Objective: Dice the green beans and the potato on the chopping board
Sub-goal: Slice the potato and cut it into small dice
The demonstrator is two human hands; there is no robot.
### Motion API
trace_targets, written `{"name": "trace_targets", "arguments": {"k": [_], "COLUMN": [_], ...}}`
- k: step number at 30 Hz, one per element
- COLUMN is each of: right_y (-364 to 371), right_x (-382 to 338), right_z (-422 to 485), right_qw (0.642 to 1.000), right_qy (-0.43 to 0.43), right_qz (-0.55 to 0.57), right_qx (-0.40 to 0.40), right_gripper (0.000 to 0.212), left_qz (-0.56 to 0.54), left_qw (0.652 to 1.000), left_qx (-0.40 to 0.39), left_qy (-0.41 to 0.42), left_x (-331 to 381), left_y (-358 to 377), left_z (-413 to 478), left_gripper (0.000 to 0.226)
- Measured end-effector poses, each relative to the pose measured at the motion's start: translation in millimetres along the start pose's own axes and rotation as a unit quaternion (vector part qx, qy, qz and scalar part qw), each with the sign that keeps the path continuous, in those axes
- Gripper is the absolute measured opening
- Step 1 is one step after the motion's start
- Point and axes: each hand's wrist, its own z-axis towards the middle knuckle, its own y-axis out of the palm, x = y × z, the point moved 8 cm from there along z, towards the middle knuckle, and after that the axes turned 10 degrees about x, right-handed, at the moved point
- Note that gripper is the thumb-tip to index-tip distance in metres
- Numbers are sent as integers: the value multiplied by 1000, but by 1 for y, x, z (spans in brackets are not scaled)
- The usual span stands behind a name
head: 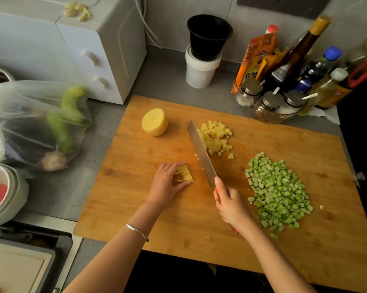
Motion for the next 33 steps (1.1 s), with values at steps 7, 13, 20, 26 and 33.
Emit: {"name": "trace_targets", "arguments": {"k": [7,13,20,26,33], "right_y": [15,29,36,33,13], "right_x": [-8,-12,-8,-3,-2], "right_z": [-12,-16,-14,-5,8], "right_qw": [998,1000,999,997,999], "right_qy": [17,-12,-9,48,19], "right_qz": [53,8,-52,-55,-45], "right_qx": [-22,-27,-1,-25,14], "right_gripper": [54,55,59,61,59], "left_qz": [-41,11,7,19,-1], "left_qw": [999,997,996,997,999], "left_qx": [-2,77,83,72,29], "left_qy": [-7,-5,-12,-8,-26], "left_x": [3,-6,-10,-6,-4], "left_y": [-2,-16,-15,-14,-1], "left_z": [4,-13,-14,-12,1], "left_gripper": [66,53,30,54,63]}}
